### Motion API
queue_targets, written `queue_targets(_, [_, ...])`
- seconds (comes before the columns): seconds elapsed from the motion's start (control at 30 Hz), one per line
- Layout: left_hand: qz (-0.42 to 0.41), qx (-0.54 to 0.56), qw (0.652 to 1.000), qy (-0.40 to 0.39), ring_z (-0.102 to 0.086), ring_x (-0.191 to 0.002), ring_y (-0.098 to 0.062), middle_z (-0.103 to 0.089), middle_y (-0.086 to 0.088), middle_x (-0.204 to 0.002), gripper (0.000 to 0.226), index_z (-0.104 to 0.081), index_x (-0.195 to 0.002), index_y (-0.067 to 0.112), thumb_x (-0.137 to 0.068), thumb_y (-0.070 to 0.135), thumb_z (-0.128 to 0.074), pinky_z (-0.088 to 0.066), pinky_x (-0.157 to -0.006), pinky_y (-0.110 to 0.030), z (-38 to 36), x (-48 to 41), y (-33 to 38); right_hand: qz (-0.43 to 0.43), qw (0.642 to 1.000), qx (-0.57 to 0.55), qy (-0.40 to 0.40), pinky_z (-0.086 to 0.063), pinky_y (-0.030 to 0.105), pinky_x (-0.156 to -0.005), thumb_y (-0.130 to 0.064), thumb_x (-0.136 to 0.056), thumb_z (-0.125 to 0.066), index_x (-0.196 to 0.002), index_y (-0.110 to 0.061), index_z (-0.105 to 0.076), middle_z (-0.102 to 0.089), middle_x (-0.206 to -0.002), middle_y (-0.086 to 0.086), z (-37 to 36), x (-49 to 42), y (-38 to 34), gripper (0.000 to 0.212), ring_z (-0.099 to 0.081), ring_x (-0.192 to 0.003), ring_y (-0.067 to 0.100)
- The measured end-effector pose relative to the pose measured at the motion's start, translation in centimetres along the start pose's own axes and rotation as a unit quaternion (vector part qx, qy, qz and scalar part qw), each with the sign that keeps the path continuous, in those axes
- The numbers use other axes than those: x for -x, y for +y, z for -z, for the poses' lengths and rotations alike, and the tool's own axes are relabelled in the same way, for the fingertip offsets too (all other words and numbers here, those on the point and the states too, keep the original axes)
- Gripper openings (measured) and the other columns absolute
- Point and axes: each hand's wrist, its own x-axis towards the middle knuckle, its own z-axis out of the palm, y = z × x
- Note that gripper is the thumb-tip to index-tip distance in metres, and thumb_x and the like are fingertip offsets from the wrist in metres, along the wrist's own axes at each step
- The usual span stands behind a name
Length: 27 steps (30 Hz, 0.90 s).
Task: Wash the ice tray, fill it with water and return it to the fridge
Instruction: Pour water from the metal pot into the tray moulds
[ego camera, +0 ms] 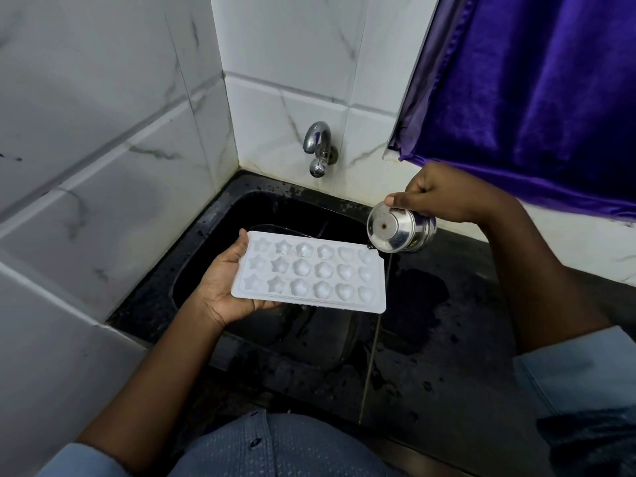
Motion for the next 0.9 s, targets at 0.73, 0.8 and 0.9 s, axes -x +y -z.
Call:
queue_targets(0.73, [0.004,0.021,0.999,-0.028,-0.063,-0.131,-0.044,-0.060,-0.019,-0.151,0.074,-0.071,-0.137,0.014,-0.097,0.073,-0.054,-0.056,-0.096,-0.067,1.2,0.8,0.3,0.013,1.000,0.028,0.006,-0.043,0.030,-0.055,-0.052,-0.096,-0.067,-0.054,-0.030,-0.066,-0.060,-0.048,-0.005,-0.3,-0.2,-1.0,0.047,-0.049,-0.042,0.007])
queue_targets(0.8, [0.001,0.020,0.999,-0.030,-0.063,-0.132,-0.044,-0.060,-0.019,-0.151,0.073,-0.071,-0.137,0.014,-0.096,0.073,-0.055,-0.055,-0.097,-0.067,1.4,0.8,0.4,0.013,0.999,0.030,0.006,-0.044,0.032,-0.056,-0.051,-0.096,-0.068,-0.054,-0.029,-0.065,-0.059,-0.048,-0.004,-0.4,-0.3,-1.0,0.048,-0.048,-0.043,0.008])
queue_targets(0.9, [-0.001,0.017,0.999,-0.036,-0.062,-0.133,-0.044,-0.060,-0.019,-0.151,0.073,-0.072,-0.137,0.015,-0.095,0.073,-0.056,-0.054,-0.100,-0.068,1.5,0.8,0.5,0.014,0.999,0.032,0.006,-0.043,0.030,-0.056,-0.051,-0.096,-0.068,-0.054,-0.029,-0.065,-0.060,-0.048,-0.005,-0.3,-0.4,-1.0,0.047,-0.049,-0.043,0.007])
